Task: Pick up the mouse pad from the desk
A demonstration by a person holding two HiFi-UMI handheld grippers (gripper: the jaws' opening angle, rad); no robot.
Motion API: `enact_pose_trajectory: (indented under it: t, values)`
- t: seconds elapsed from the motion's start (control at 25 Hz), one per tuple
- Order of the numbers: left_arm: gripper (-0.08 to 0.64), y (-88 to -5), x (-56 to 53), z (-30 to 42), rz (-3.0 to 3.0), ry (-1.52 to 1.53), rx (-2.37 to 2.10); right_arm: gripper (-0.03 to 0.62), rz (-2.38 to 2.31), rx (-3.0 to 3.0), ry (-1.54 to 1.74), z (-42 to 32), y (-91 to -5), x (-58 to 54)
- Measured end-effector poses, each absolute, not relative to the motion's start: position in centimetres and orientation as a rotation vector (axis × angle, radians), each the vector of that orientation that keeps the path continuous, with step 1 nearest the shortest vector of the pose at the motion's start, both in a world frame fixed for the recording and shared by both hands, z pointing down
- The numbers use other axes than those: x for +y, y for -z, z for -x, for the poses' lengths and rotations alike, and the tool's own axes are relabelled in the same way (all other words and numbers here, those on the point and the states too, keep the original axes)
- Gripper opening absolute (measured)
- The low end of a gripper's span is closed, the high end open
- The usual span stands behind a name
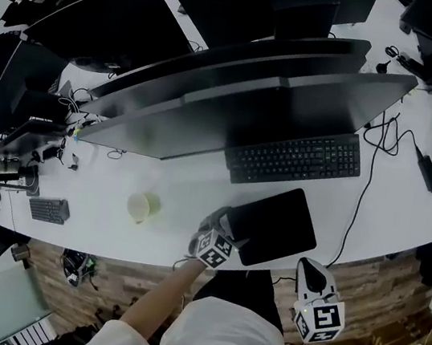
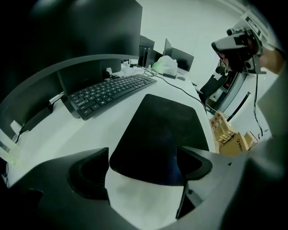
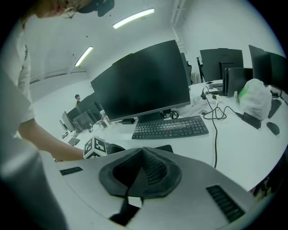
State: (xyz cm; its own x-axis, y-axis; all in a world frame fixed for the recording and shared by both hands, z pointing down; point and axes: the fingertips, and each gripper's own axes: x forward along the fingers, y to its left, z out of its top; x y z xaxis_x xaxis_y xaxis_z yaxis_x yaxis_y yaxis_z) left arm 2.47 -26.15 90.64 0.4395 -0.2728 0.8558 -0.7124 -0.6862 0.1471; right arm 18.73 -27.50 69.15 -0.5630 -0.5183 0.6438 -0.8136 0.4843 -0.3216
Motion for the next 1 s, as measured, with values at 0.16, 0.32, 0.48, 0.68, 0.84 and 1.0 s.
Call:
enact_pose_trajectory:
  t: [0.16,0.32,0.48,0.68,0.84,1.0]
  values:
    - [0.506,-91.9,-25.9,-2.4,-2.212,-1.241,-0.812,0.012,-1.104,-2.261,-0.861,-18.4,-69.5,-27.5]
    - [0.494,-91.8,-25.9,-2.3,-2.225,-1.236,-0.824,0.012,-1.110,-2.252,-0.874,-18.3,-69.9,-27.5]
    - [0.466,-91.5,-25.8,-2.6,-2.224,-1.240,-0.829,0.012,-1.097,-2.254,-0.878,-18.0,-70.1,-27.2]
    - [0.378,-91.2,-25.2,-3.4,-2.240,-1.254,-0.799,0.012,-1.090,-2.257,-0.878,-18.1,-70.0,-26.9]
    - [0.295,-91.1,-24.7,-4.0,-2.256,-1.256,-0.770,0.012,-1.092,-2.258,-0.868,-18.6,-69.9,-26.5]
    - [0.226,-91.1,-24.1,-4.4,-2.270,-1.256,-0.735,0.012,-1.094,-2.260,-0.860,-19.1,-69.8,-25.8]
